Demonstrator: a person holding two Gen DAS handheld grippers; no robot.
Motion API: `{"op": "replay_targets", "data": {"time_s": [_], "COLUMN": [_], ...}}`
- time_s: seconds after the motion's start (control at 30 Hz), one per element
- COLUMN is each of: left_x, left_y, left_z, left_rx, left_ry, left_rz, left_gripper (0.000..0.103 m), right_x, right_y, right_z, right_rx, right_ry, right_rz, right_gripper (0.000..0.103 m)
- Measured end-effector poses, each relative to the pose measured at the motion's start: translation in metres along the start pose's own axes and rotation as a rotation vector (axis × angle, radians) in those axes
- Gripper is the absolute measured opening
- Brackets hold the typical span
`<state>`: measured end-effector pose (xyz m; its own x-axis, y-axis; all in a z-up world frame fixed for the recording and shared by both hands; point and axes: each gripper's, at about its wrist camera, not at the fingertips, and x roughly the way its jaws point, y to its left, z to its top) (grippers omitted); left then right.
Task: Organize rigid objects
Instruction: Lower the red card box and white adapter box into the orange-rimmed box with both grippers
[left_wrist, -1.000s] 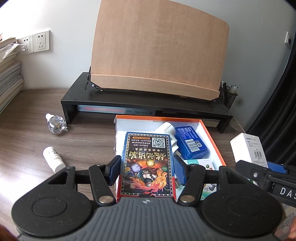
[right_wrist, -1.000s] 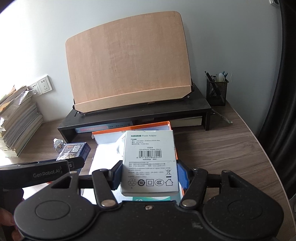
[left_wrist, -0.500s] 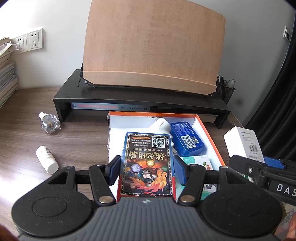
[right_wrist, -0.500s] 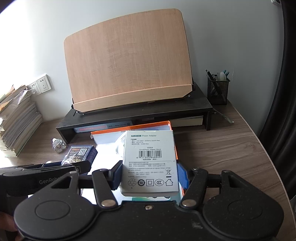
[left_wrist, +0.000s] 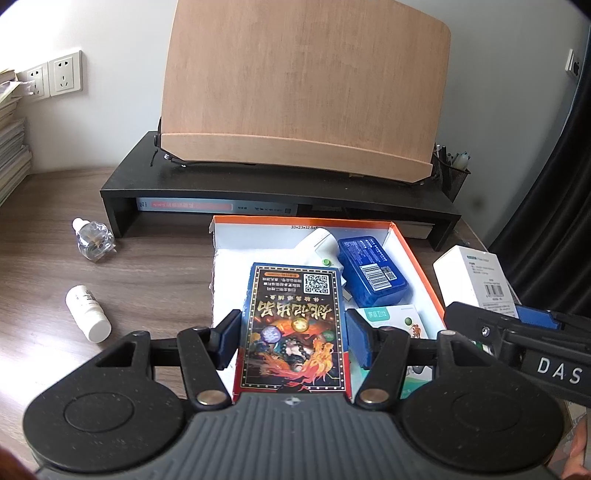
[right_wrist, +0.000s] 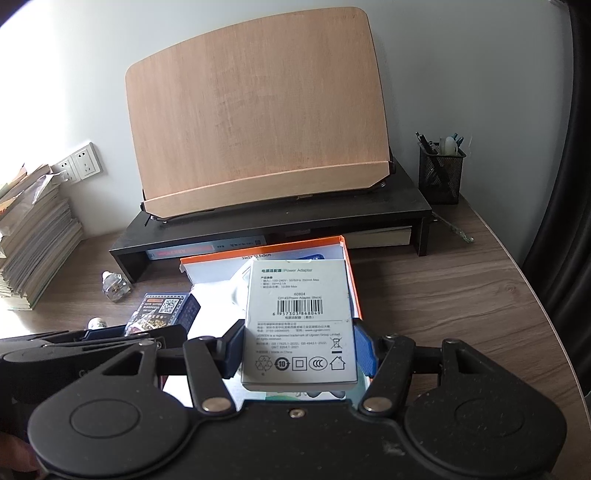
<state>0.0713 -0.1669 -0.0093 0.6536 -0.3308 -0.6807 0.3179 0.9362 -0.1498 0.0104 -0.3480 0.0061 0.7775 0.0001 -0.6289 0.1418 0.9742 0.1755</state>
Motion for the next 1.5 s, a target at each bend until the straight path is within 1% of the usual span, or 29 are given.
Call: {"op": "replay_targets", "data": {"time_s": [0.73,1.5], "left_x": [0.017,0.037], "left_y": [-0.001,-0.003], "left_z": [0.000,0.005], "left_rx": [-0.018,-0.033], "left_ry": [0.031,0.051], "left_rz": [-0.007,0.006], "left_gripper": [0.060,0.060], "right_x": [0.024,0.065], "right_y": [0.003,-0.003], "right_z": [0.009,0.027], "right_rx": [-0.015,-0.039], "right_ry": [0.030,0.061], "right_rz": [0.001,0.023], "right_gripper": [0.071,0.071]}}
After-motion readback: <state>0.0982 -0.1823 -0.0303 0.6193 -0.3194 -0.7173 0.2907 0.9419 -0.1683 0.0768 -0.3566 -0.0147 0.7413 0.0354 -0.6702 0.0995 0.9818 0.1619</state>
